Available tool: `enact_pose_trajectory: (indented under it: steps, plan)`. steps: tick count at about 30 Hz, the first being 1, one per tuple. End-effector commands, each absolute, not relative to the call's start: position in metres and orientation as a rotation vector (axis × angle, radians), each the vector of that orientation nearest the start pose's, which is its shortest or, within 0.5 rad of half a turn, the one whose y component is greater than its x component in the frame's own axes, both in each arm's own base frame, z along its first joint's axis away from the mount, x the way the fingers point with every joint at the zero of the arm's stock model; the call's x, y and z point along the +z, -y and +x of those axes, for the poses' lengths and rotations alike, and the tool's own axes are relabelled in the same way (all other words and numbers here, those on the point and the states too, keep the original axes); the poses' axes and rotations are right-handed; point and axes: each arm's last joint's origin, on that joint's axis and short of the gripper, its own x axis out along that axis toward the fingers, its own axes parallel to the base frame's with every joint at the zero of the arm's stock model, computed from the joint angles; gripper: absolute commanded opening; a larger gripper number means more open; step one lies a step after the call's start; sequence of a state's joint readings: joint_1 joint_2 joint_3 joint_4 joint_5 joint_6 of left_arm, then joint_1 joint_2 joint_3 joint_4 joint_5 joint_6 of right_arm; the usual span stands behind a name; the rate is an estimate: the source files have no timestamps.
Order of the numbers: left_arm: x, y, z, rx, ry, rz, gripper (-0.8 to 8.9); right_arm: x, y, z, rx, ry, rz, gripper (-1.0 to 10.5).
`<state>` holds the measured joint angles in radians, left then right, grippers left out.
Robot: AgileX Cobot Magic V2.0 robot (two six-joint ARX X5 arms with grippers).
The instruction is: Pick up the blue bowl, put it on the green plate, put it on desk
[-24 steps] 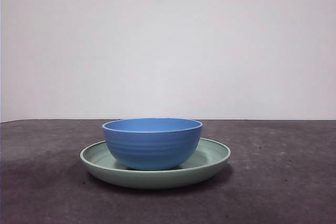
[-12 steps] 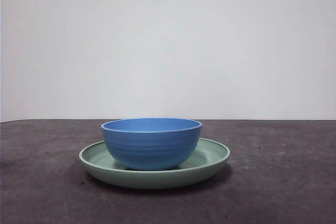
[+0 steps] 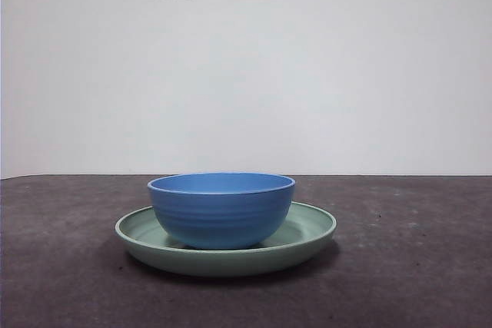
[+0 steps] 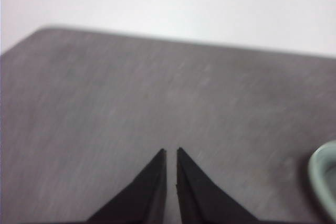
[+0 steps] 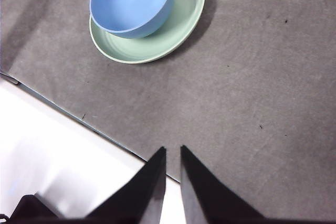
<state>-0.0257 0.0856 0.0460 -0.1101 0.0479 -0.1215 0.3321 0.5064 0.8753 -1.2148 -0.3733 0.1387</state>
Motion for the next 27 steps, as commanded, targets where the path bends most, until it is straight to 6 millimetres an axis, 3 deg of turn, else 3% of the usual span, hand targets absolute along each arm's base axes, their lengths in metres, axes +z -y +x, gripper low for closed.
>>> enact_pose_trajectory:
  steps: [1,8,27]
  plan:
    - [0.1568,0.0025,0.0987,-0.045,-0.139,-0.124,0.32,0.308,-0.0298,0.053,0.608,-0.896,0.148,0.4]
    - [0.1477,0.0021,0.097,-0.033,-0.201,-0.118,0.31,0.308,-0.0298,0.053,0.608,-0.896,0.148,0.4]
    - [0.1488,0.0003,0.0956,0.012,-0.181,-0.104,0.31,0.308,-0.0298,0.053,0.608,-0.896,0.148,0.4]
